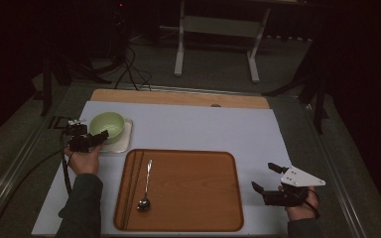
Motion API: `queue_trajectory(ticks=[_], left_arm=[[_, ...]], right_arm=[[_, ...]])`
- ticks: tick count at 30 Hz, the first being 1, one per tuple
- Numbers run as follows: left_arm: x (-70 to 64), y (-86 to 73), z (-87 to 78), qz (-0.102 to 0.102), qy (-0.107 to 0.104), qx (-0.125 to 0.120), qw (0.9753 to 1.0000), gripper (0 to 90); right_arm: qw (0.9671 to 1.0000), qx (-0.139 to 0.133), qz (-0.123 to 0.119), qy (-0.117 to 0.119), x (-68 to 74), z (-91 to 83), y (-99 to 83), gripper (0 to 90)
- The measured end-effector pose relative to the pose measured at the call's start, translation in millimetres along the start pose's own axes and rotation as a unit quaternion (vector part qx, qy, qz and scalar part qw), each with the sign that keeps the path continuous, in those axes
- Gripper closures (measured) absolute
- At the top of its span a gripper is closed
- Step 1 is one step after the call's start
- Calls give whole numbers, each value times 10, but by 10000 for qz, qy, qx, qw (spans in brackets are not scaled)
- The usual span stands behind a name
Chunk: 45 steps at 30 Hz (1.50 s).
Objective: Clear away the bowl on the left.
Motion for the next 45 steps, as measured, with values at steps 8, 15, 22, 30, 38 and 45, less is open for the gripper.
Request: queue_trajectory(ticks=[8,15,22,30,38,45], left_arm=[[24,-10,-1,-65,-185,86,9998,419],[21,-34,24,-74,-214,187,9996,460],[42,-94,56,-165,-252,329,9990,584],[44,-91,72,-279,-179,447,9984,739],[37,-43,94,-249,23,610,9978,822],[3,-29,46,-189,18,469,9987,832]], right_arm=[[10000,7,-5,8,6,5,0,141],[10000,5,3,11,11,9,1,141],[10000,6,-8,8,8,6,-1,141],[10000,8,-15,11,11,7,1,141],[10000,17,-23,14,14,9,0,141],[10000,19,-15,15,11,8,-4,141]])
Point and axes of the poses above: each handheld gripper's, and its own axes: z roughly forward along the jaws, y roughly out of its top, x roughly to its left, the point moved 9 cm from there along z, roughly forward along the jaws, and after that the axes turned 5 degrees about x, right-handed, at the moved point
